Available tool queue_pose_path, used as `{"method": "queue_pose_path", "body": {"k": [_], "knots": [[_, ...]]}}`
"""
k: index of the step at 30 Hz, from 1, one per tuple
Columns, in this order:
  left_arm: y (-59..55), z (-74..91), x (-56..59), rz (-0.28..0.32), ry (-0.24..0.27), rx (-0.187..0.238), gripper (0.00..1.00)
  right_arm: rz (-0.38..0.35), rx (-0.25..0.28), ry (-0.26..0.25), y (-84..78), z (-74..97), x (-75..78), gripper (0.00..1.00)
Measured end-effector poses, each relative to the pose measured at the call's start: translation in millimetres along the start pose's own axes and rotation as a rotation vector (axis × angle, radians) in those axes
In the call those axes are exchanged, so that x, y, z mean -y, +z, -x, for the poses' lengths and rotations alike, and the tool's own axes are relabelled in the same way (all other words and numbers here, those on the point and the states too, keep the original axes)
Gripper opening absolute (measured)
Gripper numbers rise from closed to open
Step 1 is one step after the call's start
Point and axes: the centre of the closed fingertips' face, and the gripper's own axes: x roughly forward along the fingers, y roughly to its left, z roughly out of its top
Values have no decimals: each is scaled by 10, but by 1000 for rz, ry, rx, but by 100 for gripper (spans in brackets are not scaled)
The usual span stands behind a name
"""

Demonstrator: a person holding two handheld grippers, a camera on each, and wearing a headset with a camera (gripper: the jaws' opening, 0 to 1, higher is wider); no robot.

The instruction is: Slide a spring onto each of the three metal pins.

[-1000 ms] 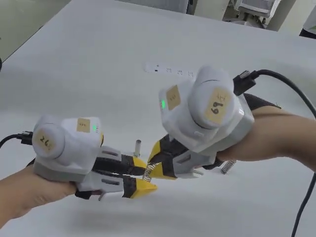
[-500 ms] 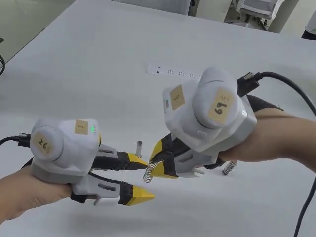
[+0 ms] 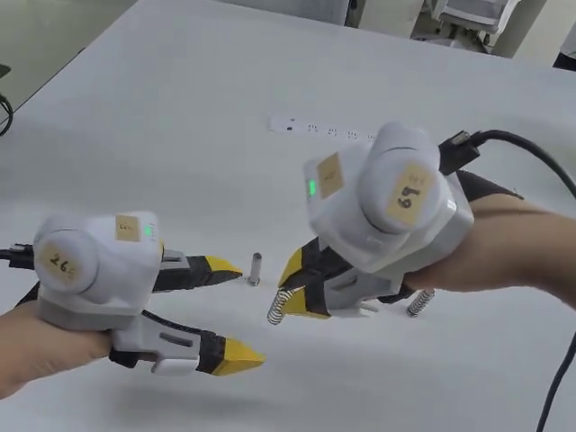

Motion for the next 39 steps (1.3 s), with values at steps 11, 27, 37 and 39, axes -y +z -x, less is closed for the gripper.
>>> {"method": "queue_pose_path", "body": {"k": [11, 27, 37, 39], "knots": [[-76, 170, -198, -7, 107, 16, 86, -8, 1, -16, -53, -5, 23, 7], [-127, 366, -355, 27, 191, 29, 98, -5, -19, -16, -125, -50, 5, 7], [-215, 410, -364, 26, 205, 5, 98, 0, -43, 10, -139, -152, 27, 7], [-217, 424, -368, 30, 207, 7, 98, 1, -49, 17, -147, -183, 26, 7]]}}
